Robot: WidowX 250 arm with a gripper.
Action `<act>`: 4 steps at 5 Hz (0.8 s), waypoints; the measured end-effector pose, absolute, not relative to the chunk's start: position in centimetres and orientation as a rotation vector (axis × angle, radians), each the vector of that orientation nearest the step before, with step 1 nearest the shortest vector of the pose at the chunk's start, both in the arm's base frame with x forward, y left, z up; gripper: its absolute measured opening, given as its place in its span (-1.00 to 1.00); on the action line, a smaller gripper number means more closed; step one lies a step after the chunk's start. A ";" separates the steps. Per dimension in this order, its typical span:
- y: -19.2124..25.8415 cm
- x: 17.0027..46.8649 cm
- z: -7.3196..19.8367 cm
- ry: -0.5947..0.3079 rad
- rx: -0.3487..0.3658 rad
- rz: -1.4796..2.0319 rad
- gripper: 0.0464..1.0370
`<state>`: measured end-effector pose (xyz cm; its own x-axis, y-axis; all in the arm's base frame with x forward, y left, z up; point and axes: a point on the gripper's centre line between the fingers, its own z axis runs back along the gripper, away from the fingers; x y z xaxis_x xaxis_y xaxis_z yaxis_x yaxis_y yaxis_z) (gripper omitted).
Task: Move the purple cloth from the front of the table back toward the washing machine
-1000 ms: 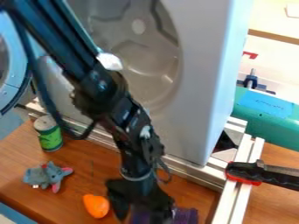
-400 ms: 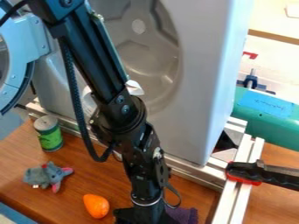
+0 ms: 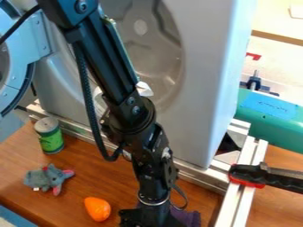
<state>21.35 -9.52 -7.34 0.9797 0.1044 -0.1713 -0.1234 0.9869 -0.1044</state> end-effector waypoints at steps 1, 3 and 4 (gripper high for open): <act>-9.1 21.7 -7.3 0.177 -0.050 0.136 0.93; -8.2 26.8 -6.6 0.091 0.029 0.146 0.93; -7.9 28.2 -6.7 0.086 -0.003 0.152 0.93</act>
<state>28.23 -7.85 -6.74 0.9848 0.1509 -0.0862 -0.1511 0.9885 0.0035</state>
